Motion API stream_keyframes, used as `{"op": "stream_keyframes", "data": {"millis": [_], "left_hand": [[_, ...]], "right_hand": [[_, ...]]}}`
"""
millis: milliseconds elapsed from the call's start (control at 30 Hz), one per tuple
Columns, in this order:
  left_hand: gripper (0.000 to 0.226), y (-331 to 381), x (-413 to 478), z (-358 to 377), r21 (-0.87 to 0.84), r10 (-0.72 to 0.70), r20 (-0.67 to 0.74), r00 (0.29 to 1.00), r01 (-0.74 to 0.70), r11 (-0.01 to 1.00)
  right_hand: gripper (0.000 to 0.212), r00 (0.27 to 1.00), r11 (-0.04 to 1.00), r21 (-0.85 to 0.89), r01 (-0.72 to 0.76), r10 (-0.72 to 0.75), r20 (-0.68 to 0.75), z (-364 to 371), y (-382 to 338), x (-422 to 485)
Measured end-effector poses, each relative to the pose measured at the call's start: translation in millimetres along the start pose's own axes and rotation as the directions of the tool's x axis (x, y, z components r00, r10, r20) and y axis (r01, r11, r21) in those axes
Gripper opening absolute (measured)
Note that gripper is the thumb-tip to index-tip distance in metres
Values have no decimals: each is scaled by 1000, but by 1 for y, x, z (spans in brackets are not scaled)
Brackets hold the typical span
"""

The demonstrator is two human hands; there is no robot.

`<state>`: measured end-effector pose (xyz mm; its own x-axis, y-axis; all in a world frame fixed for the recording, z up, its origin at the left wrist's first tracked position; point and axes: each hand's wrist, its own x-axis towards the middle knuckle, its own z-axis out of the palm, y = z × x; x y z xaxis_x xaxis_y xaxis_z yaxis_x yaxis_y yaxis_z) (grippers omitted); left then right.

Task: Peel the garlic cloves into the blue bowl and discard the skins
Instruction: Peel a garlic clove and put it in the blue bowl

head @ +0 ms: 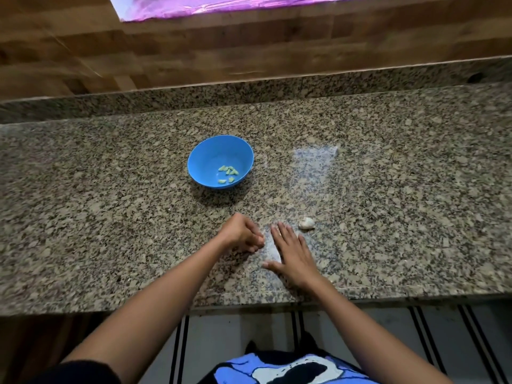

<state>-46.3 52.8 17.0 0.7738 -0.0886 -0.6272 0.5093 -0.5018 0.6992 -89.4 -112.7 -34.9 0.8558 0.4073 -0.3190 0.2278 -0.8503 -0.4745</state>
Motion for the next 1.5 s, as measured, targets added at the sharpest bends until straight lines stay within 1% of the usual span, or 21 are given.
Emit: {"op": "stream_keyframes", "data": {"millis": [133, 367, 533, 600, 633, 667, 700, 733, 767, 800, 833, 900, 967, 1033, 1100, 1167, 1200, 1267, 1367, 1433, 1500], "left_hand": [[3, 3, 5, 1, 112, -16, -4, 1000, 17, 994], [7, 8, 5, 6, 324, 40, -101, 994, -5, 946], [6, 8, -2, 20, 545, 238, -191, 952, -99, 833], [8, 4, -7, 27, 579, 274, -201, 940, -111, 808], [6, -2, -8, 25, 479, 234, -202, 951, -112, 871], [5, -7, -10, 22, 255, 141, -172, 975, -94, 962], [9, -12, -13, 17, -53, 28, -100, 995, -34, 998], [13, -16, -19, 12, -360, -54, -1, 999, 50, 931], [16, -20, -23, 9, -568, -77, 69, 995, 102, 817], [18, -23, -26, 8, -677, -71, 100, 992, 121, 726], [20, -24, -28, 8, -728, -57, 109, 992, 118, 675], [19, -22, -32, 11, -749, -32, 91, 995, 90, 656], [20, -21, -33, 12, -735, -6, 78, 997, 62, 675], [23, -19, -32, 12, -657, 34, 35, 999, -3, 754], [22, -18, -30, 17, -467, 102, -125, 987, -149, 872], [15, -19, -27, 24, -201, 221, -334, 916, -298, 933], [11, -19, -25, 27, -97, 279, -388, 878, -340, 935], [8, -21, -21, 30, -15, 322, -409, 854, -359, 933], [11, -24, -18, 30, -11, 300, -386, 873, -329, 944], [14, -23, -16, 25, -36, 291, -353, 889, -323, 946], [17, -24, -14, 20, -77, 286, -317, 904, -325, 943]], "right_hand": [[92, 1000, 1000, 4, 7, -7, 2, 1, 0, -1], [90, 999, 999, 46, 25, -23, -35, 3, 3, -1], [88, 999, 996, 80, 27, -23, -48, 5, 2, -2], [76, 995, 986, 164, 31, -15, -99, 7, 2, -2], [63, 989, 948, 318, 38, 11, -151, 6, 1, -2], [50, 977, 860, 507, 57, 56, -205, 3, 0, -1], [41, 966, 757, 648, 77, 104, -236, 0, -1, 0], [34, 961, 693, 714, 96, 122, -248, -6, -3, 1], [30, 961, 684, 723, 98, 123, -246, -11, -6, 0], [25, 962, 697, 710, 106, 110, -252, -15, -8, 0], [22, 958, 711, 693, 116, 104, -267, -18, -10, 0], [18, 944, 726, 670, 153, 92, -316, -22, -13, 1], [17, 928, 757, 626, 187, 73, -366, -22, -13, 3], [17, 912, 804, 560, 198, 59, -407, -20, -11, 4], [19, 896, 832, 520, 195, 64, -439, -20, -12, 4], [19, 888, 849, 490, 199, 55, -456, -20, -14, 5], [19, 889, 858, 475, 196, 49, -456, -20, -15, 6], [16, 907, 850, 501, 162, 72, -415, -22, -17, 5], [12, 947, 738, 666, 110, 124, -295, -26, -14, 6], [15, 971, 564, 823, 74, 148, -188, -28, -15, 6], [12, 983, 382, 924, 11, 163, -80, -31, -15, 6]]}}
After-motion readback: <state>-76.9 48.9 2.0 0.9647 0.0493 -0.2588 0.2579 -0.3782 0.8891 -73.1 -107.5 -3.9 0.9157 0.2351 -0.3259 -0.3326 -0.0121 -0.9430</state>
